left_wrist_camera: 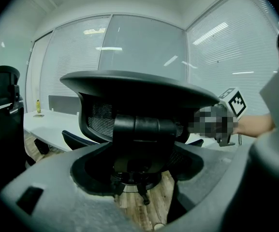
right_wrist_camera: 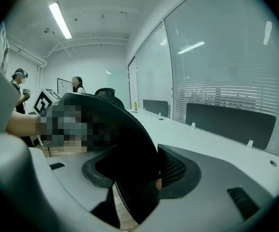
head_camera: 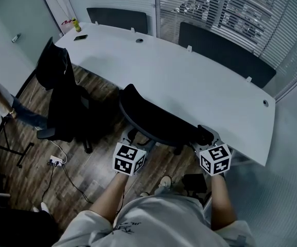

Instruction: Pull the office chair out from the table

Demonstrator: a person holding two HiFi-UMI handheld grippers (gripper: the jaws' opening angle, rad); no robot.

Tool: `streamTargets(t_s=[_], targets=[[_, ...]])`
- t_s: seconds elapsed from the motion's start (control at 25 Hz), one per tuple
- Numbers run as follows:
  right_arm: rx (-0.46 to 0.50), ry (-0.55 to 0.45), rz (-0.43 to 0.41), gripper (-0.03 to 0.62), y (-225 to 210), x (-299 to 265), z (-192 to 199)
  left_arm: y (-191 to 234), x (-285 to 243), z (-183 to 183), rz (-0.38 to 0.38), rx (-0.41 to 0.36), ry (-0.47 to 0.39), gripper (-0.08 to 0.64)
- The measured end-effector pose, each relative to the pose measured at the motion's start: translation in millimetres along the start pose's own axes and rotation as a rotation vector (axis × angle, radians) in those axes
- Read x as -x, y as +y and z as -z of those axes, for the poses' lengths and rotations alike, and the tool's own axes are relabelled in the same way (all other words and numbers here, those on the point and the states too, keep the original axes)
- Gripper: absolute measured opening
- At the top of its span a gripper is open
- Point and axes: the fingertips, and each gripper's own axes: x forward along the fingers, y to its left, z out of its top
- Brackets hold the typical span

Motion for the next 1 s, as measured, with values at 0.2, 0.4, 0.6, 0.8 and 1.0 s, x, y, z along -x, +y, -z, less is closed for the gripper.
streamTargets(t_s=[0.2,0.4,0.6,0.8,1.0], targets=[[0.008,0.006,0.006,0.213,1,3,0,-2,1,2,0.001,-0.005,0.01,0.325],[0.019,0.013,0.017,0.213,3,7,3,-6,4,6,0.005,-0.011,0.018,0.325],[0.017,0.016,0.018,0.213,7,10,2,-8,7,7,0.006,-0.01,0.02,0.324],[0.011,0.008,0.011,0.213,14,16,6,-12,16,9,0.001,-0.006,0.009,0.324],[0.0,0.009,0.01,0.212,30,23,10,-13,32,15,0.002,0.0,0.009,0.324]])
